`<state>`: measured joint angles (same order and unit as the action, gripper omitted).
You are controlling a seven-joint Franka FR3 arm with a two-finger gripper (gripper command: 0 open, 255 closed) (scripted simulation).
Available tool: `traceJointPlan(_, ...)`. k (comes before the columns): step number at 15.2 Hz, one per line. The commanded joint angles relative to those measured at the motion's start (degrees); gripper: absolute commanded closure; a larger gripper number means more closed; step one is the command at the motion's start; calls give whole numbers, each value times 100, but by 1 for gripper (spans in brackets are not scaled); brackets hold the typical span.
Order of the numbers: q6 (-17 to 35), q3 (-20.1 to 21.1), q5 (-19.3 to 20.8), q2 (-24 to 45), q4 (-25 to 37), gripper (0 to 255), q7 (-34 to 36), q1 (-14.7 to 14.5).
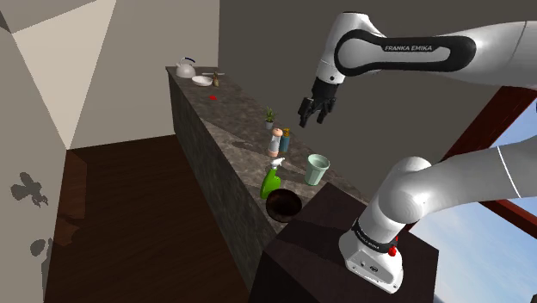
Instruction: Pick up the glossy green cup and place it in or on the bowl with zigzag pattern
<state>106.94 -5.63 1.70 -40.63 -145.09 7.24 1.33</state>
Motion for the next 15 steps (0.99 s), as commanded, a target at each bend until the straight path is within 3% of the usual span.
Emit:
traceJointPlan(1,336,-81,130,247,-134,0,-58,84)
traceJointPlan(15,2760,-673,1026,2537,-542,0,-261,730)
